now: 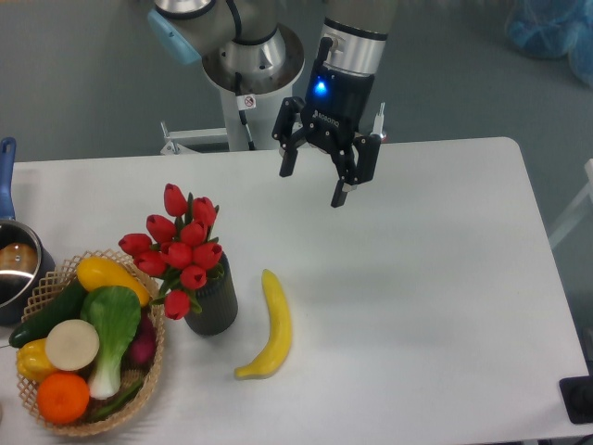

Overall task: Pick up the flowers from the vase
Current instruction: 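Open the gripper and move it toward the red tulips, then lower the open gripper around the tulip stems above the black vase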

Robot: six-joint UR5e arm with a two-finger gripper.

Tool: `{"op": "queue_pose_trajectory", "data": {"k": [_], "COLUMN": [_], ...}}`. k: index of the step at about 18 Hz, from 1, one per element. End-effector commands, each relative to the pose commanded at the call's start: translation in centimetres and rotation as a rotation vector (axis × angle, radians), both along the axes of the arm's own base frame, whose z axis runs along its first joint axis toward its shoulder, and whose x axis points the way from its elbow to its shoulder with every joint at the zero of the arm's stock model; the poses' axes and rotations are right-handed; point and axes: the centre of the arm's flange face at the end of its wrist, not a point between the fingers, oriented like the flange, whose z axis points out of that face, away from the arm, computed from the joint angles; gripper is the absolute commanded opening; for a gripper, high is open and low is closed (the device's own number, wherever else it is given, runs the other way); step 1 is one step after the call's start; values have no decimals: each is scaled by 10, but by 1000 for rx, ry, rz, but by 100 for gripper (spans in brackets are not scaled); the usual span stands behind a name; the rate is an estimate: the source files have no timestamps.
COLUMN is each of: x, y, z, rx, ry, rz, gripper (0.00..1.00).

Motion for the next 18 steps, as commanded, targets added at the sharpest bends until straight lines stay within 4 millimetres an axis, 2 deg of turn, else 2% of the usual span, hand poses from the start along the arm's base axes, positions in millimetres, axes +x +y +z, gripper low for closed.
{"op": "queue_pose_trajectory", "data": {"k": [5,10,13,15,18], "x": [0,2,-7,-13,-8], "y": [3,5,9,17,18], "z": [-8,-21,-32,-62,-81], "rx": [26,71,114,110,115], "ry": [-49,-22,-37,-64,-65], "rz": [7,-8,-60,-116,-168], "gripper": [100,100,100,100,100]}}
